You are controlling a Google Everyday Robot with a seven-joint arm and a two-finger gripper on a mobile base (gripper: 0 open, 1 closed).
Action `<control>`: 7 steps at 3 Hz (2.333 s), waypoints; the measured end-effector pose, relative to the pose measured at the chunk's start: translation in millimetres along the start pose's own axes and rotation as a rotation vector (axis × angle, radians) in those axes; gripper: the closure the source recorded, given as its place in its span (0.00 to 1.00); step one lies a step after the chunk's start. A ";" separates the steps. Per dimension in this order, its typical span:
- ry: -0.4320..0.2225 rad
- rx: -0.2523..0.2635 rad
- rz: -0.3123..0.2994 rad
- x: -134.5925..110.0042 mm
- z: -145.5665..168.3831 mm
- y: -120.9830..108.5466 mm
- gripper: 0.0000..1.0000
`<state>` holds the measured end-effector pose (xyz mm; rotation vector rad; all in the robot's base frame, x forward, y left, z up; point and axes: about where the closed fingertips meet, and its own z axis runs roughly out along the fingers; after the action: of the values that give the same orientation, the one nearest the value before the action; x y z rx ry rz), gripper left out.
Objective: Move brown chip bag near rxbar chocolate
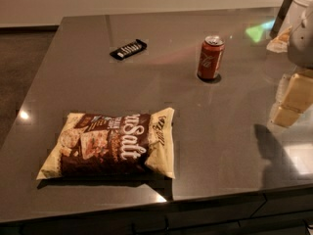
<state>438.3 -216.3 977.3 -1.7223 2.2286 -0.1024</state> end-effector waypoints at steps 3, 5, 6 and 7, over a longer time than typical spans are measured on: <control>-0.094 -0.038 -0.096 -53.2 8.0 17.7 0.00; -0.184 -0.135 -0.246 -125.6 45.3 65.9 0.00; -0.192 -0.177 -0.309 -152.1 68.5 92.9 0.00; -0.197 -0.216 -0.328 -177.1 90.2 116.8 0.00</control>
Offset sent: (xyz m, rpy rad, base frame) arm 0.0011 0.0471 0.0002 0.0552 0.0178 0.1028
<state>395.3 -3.6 899.7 -2.1010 1.8591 0.2324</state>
